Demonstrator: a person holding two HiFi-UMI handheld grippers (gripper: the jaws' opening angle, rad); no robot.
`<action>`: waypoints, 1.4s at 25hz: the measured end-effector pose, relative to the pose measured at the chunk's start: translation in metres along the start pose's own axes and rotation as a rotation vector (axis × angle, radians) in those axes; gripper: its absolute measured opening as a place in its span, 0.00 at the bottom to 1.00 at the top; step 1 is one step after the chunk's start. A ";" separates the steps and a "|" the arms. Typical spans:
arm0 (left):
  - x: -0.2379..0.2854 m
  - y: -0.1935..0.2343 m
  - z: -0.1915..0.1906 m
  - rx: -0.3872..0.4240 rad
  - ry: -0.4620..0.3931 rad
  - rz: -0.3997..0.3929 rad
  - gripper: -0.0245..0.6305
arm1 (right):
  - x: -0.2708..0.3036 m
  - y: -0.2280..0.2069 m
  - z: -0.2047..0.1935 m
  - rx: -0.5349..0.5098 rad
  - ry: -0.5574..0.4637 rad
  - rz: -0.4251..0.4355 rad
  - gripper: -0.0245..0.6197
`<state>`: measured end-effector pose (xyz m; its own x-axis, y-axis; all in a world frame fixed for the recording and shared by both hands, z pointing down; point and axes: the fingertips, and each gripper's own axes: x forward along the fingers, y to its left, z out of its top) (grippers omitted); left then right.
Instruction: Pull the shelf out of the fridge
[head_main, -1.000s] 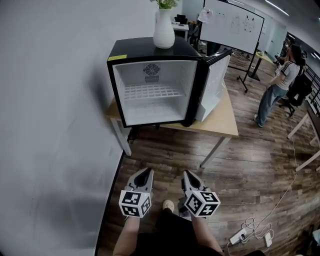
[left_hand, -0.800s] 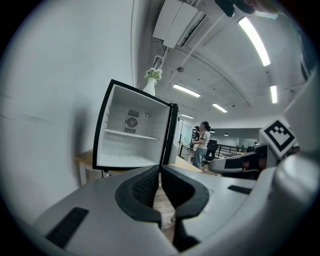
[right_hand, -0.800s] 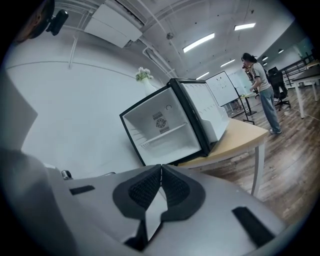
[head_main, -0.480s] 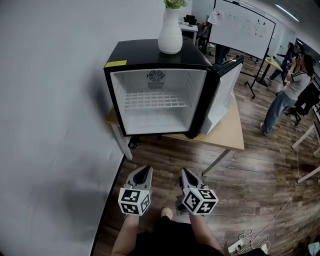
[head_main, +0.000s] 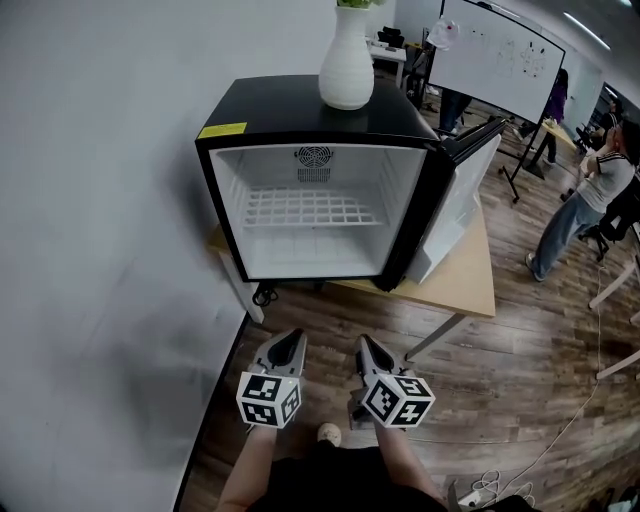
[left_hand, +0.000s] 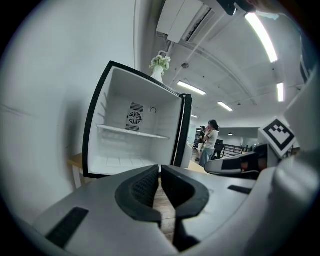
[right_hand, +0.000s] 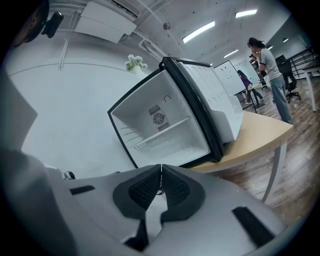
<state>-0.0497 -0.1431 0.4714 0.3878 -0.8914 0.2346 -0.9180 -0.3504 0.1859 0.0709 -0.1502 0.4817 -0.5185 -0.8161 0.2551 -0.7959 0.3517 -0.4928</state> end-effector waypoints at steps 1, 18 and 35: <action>0.004 0.002 0.001 -0.004 -0.005 0.005 0.06 | 0.004 -0.001 0.003 0.000 -0.002 0.008 0.03; -0.006 0.006 -0.012 -0.109 -0.020 0.073 0.06 | 0.006 0.002 -0.012 0.010 0.058 0.066 0.03; 0.006 0.031 0.000 -0.234 -0.074 0.084 0.06 | 0.036 0.003 -0.002 0.013 0.050 0.069 0.03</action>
<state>-0.0757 -0.1597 0.4789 0.2961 -0.9361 0.1899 -0.8991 -0.2061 0.3861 0.0489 -0.1772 0.4909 -0.5871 -0.7663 0.2611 -0.7540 0.4002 -0.5209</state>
